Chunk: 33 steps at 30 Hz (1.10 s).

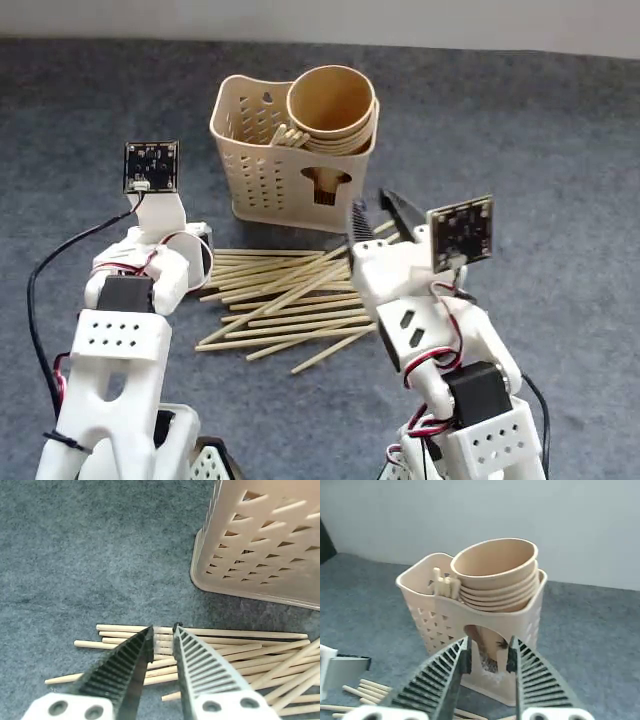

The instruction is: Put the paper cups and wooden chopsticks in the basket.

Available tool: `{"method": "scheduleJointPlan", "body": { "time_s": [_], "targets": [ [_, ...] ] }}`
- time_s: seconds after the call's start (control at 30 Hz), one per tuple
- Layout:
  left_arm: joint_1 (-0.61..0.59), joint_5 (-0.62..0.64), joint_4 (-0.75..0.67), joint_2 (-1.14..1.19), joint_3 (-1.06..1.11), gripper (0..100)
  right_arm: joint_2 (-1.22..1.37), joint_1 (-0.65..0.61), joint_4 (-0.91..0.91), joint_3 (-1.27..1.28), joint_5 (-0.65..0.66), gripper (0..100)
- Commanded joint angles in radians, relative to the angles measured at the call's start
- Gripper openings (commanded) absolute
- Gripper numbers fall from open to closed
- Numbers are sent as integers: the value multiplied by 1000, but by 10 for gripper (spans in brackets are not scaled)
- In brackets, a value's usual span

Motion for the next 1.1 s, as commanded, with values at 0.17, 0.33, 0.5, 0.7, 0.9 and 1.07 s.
{"method": "scheduleJointPlan", "body": {
  "time_s": [0.17, 0.33, 0.5, 0.7, 0.9, 1.07],
  "targets": [
    [-5, 2, -20, -27, -12, 81, 197, 162, 74, -1, -104, 131],
    [-5, 2, -20, -27, -12, 81, 432, 170, 74, -10, -109, 131],
    [-5, 2, -20, -27, -12, 81, 628, 214, 71, -44, -192, 131],
    [-5, 2, -20, -27, -12, 81, 822, 229, 74, -153, -285, 131],
    [-4, 2, -20, -27, -12, 81, 957, 248, 70, -243, -324, 131],
    [-4, 2, -20, -27, -12, 81, 1086, 248, 70, -361, -428, 131]
  ]
}}
